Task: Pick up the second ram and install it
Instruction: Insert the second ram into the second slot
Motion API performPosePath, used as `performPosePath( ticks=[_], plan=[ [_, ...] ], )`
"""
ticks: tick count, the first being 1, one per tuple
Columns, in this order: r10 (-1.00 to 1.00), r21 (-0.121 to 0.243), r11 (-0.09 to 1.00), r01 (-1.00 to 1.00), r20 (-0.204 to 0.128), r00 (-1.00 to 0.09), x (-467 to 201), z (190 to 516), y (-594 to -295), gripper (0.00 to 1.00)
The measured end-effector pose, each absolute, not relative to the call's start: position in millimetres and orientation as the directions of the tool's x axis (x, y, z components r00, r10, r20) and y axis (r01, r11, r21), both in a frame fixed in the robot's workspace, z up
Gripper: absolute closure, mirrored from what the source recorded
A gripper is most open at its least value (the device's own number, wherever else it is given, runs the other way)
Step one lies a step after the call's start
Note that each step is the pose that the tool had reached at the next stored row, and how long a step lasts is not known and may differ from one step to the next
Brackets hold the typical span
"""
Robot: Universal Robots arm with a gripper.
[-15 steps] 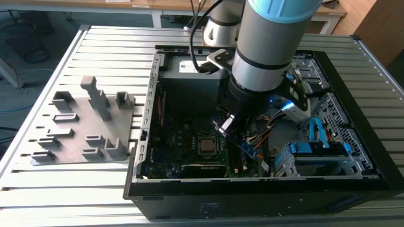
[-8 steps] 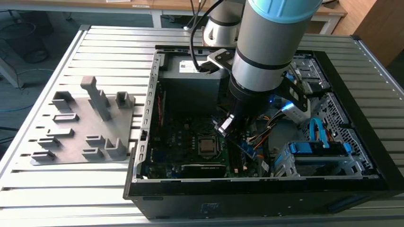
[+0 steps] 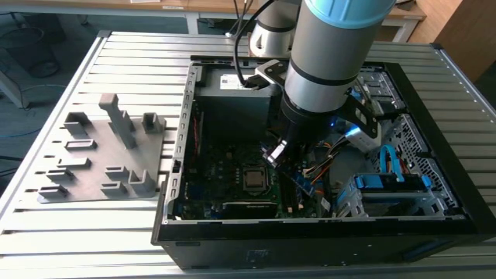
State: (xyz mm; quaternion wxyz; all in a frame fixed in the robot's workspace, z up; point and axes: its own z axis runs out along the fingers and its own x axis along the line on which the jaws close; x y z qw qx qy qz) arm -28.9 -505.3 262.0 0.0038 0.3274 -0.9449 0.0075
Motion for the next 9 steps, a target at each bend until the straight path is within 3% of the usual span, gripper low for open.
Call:
performPosePath(
  ticks=[9],
  plan=[
    [-0.601,-0.012,0.799,-0.601,0.012,-0.799,-29.0,262.0,-505.3,0.86]
  ],
)
